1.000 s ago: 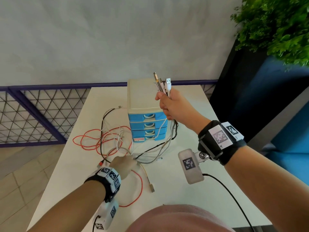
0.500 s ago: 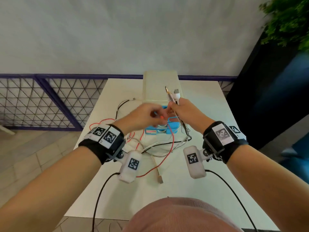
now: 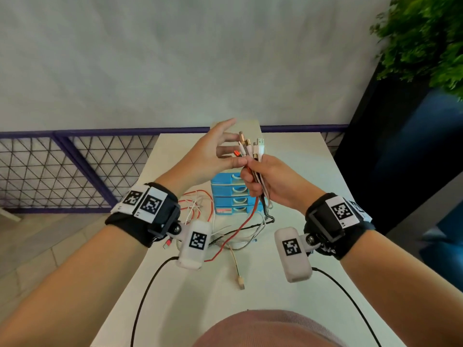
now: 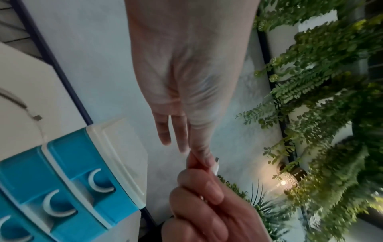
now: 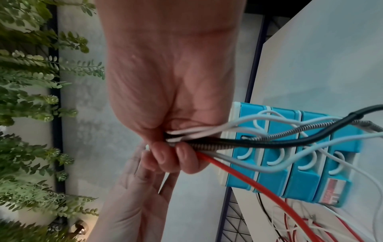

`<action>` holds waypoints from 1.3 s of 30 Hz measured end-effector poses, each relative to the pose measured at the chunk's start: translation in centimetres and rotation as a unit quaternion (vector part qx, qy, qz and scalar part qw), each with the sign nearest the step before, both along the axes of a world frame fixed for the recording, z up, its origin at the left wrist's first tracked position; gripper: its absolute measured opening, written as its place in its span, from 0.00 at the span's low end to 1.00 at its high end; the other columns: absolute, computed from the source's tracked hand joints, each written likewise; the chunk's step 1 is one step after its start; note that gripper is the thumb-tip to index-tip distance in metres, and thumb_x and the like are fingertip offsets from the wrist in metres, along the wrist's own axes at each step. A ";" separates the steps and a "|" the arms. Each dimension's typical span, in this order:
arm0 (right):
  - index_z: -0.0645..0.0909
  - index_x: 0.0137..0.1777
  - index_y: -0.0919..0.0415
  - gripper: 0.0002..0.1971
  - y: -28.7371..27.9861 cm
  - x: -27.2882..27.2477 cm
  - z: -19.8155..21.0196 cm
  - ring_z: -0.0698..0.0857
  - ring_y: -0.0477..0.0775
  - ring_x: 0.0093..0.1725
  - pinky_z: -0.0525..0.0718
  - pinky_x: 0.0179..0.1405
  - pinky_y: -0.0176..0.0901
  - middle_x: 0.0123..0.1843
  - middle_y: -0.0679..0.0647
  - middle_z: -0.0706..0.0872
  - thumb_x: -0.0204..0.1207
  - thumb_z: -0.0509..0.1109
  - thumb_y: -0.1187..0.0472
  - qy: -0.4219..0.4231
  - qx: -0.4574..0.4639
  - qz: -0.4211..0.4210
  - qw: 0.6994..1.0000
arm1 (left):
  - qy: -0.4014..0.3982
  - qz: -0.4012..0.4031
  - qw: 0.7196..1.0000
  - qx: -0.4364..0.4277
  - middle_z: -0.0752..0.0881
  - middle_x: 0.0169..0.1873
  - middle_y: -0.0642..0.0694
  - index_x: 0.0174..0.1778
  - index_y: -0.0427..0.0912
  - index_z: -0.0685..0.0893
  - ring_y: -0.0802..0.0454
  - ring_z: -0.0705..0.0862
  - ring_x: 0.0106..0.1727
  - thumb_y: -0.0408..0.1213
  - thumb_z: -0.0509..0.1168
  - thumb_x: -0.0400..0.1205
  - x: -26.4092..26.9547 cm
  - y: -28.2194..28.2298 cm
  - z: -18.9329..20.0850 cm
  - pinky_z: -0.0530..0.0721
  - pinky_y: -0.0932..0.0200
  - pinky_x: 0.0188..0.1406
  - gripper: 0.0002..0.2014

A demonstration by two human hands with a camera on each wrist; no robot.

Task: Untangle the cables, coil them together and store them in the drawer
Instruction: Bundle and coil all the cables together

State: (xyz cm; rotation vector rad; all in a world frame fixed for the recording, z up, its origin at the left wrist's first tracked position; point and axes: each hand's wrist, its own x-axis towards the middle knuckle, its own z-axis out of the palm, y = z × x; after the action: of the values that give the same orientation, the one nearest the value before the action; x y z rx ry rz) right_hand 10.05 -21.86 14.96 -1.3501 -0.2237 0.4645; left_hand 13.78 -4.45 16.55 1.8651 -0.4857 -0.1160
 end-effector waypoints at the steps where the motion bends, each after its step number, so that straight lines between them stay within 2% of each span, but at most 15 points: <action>1: 0.72 0.51 0.61 0.09 -0.1 0.0 0.0 0.71 0.45 0.23 0.71 0.26 0.37 0.29 0.50 0.78 0.89 0.53 0.58 0.002 0.005 0.005 1.000 | -0.010 -0.001 1.000 0.025 0.83 0.58 0.54 0.76 0.47 0.68 0.62 0.87 0.54 0.32 0.75 0.72 0.0 0.0 0.3 0.84 0.67 0.57 0.36; 4: 0.72 0.51 0.60 0.10 -0.1 -0.1 -0.1 0.69 0.45 0.23 0.71 0.25 0.36 0.31 0.50 0.78 0.89 0.54 0.56 0.008 0.020 0.013 1.000 | -0.056 0.005 0.997 0.060 0.87 0.50 0.55 0.66 0.44 0.80 0.66 0.88 0.48 0.30 0.74 0.74 -0.6 -0.1 0.6 0.82 0.74 0.50 0.24; 8: 0.71 0.45 0.60 0.12 0.3 -0.3 -0.1 0.66 0.43 0.22 0.68 0.23 0.33 0.27 0.47 0.74 0.89 0.53 0.56 0.006 0.013 0.010 1.000 | -0.069 0.002 0.997 0.046 0.88 0.51 0.51 0.62 0.45 0.83 0.59 0.88 0.52 0.28 0.72 0.75 -0.8 0.1 0.2 0.85 0.64 0.56 0.19; 11: 0.72 0.42 0.60 0.14 0.7 0.1 0.1 0.65 0.42 0.20 0.67 0.22 0.33 0.25 0.46 0.72 0.89 0.53 0.57 -0.007 0.046 -0.027 0.999 | 0.090 -0.038 0.991 -0.096 0.86 0.47 0.50 0.71 0.45 0.73 0.57 0.88 0.50 0.34 0.63 0.82 -1.8 -0.6 -0.7 0.85 0.58 0.59 0.20; 13: 0.74 0.45 0.62 0.13 1.1 0.7 0.6 0.67 0.43 0.19 0.69 0.19 0.33 0.24 0.47 0.72 0.89 0.53 0.59 -0.010 0.073 -0.083 0.994 | 0.212 -0.078 0.959 -0.171 0.84 0.45 0.48 0.65 0.44 0.74 0.57 0.87 0.47 0.44 0.54 0.86 -3.2 -1.9 -1.6 0.83 0.60 0.57 0.15; 15: 0.76 0.47 0.63 0.13 1.4 1.1 1.3 0.74 0.45 0.20 0.74 0.20 0.35 0.25 0.48 0.75 0.89 0.53 0.59 -0.025 0.067 -0.135 0.988 | 0.195 -0.123 0.970 -0.081 0.86 0.49 0.48 0.60 0.42 0.78 0.56 0.86 0.56 0.52 0.47 0.87 -4.4 -3.0 -2.5 0.78 0.57 0.65 0.21; 17: 0.76 0.49 0.63 0.13 1.5 1.3 1.7 0.83 0.49 0.26 0.81 0.28 0.36 0.29 0.51 0.80 0.89 0.53 0.59 -0.076 0.015 -0.158 0.984 | 0.119 -0.118 0.986 0.014 0.88 0.43 0.48 0.56 0.38 0.80 0.56 0.87 0.57 0.52 0.47 0.87 -4.9 -3.7 -2.6 0.77 0.59 0.65 0.23; 20: 0.76 0.52 0.64 0.14 1.2 1.3 1.8 0.91 0.51 0.45 0.84 0.48 0.35 0.39 0.56 0.89 0.89 0.53 0.56 -0.149 -0.070 -0.174 0.971 | 0.067 -0.102 0.993 0.004 0.80 0.27 0.47 0.44 0.39 0.76 0.54 0.86 0.37 0.43 0.47 0.89 -4.8 -4.1 -2.3 0.82 0.64 0.47 0.17; 22: 0.76 0.49 0.62 0.14 1.0 1.3 1.7 0.91 0.56 0.52 0.83 0.61 0.43 0.43 0.60 0.90 0.88 0.54 0.54 -0.131 -0.015 -0.164 0.978 | 0.063 -0.089 0.994 -0.028 0.75 0.25 0.47 0.40 0.40 0.73 0.53 0.79 0.30 0.40 0.48 0.89 -5.0 -4.4 -2.3 0.81 0.62 0.39 0.15; 24: 0.76 0.46 0.61 0.15 1.1 1.1 1.6 0.90 0.58 0.51 0.83 0.62 0.47 0.45 0.63 0.90 0.88 0.55 0.53 -0.092 0.056 -0.135 0.985 | 0.056 -0.074 0.995 -0.039 0.74 0.24 0.49 0.40 0.40 0.72 0.53 0.74 0.28 0.40 0.48 0.89 -5.2 -4.7 -2.5 0.79 0.59 0.36 0.14; 27: 0.74 0.43 0.61 0.15 1.3 0.8 1.6 0.90 0.58 0.43 0.87 0.55 0.47 0.35 0.59 0.88 0.88 0.55 0.53 -0.069 0.093 -0.129 0.985 | 0.049 -0.073 0.995 -0.055 0.75 0.24 0.51 0.41 0.38 0.71 0.55 0.71 0.26 0.40 0.48 0.89 -5.4 -5.1 -2.8 0.74 0.60 0.31 0.15; 30: 0.71 0.40 0.59 0.16 1.2 1.1 1.7 0.80 0.51 0.22 0.87 0.35 0.46 0.22 0.51 0.75 0.88 0.55 0.53 -0.047 0.141 -0.177 0.973 | 0.069 -0.084 0.993 -0.052 0.75 0.23 0.48 0.38 0.39 0.72 0.55 0.72 0.24 0.44 0.47 0.89 -5.3 -4.8 -2.9 0.74 0.64 0.30 0.18; 33: 0.70 0.39 0.57 0.17 -0.2 1.9 2.0 0.63 0.42 0.14 0.69 0.13 0.32 0.20 0.46 0.66 0.88 0.54 0.52 -0.025 0.213 -0.239 0.947 | 0.112 -0.121 0.986 0.002 0.69 0.21 0.50 0.33 0.42 0.71 0.53 0.74 0.23 0.49 0.48 0.87 -5.3 -3.7 -3.8 0.77 0.66 0.32 0.20; 37: 0.72 0.37 0.56 0.17 -2.8 3.0 2.6 0.60 0.41 0.15 0.57 0.10 0.32 0.20 0.46 0.66 0.88 0.54 0.51 0.000 0.246 -0.290 0.925 | 0.186 -0.173 0.967 -0.002 0.65 0.24 0.50 0.31 0.47 0.71 0.54 0.68 0.20 0.52 0.47 0.87 -6.1 -2.4 -5.3 0.83 0.57 0.41 0.21; 39: 0.72 0.38 0.56 0.17 -3.5 3.1 2.5 0.60 0.41 0.16 0.55 0.11 0.33 0.22 0.46 0.65 0.87 0.55 0.50 0.014 0.237 -0.304 0.923 | 0.230 -0.181 0.956 -0.017 0.65 0.25 0.50 0.34 0.48 0.73 0.56 0.64 0.20 0.55 0.46 0.86 -5.9 -2.1 -5.5 0.81 0.58 0.38 0.21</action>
State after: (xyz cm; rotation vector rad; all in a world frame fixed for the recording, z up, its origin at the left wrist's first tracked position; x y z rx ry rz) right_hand 13.19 -25.35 17.47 -0.8679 0.1098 -0.0985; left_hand 7.90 -6.56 11.10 1.6276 -0.4922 -0.7651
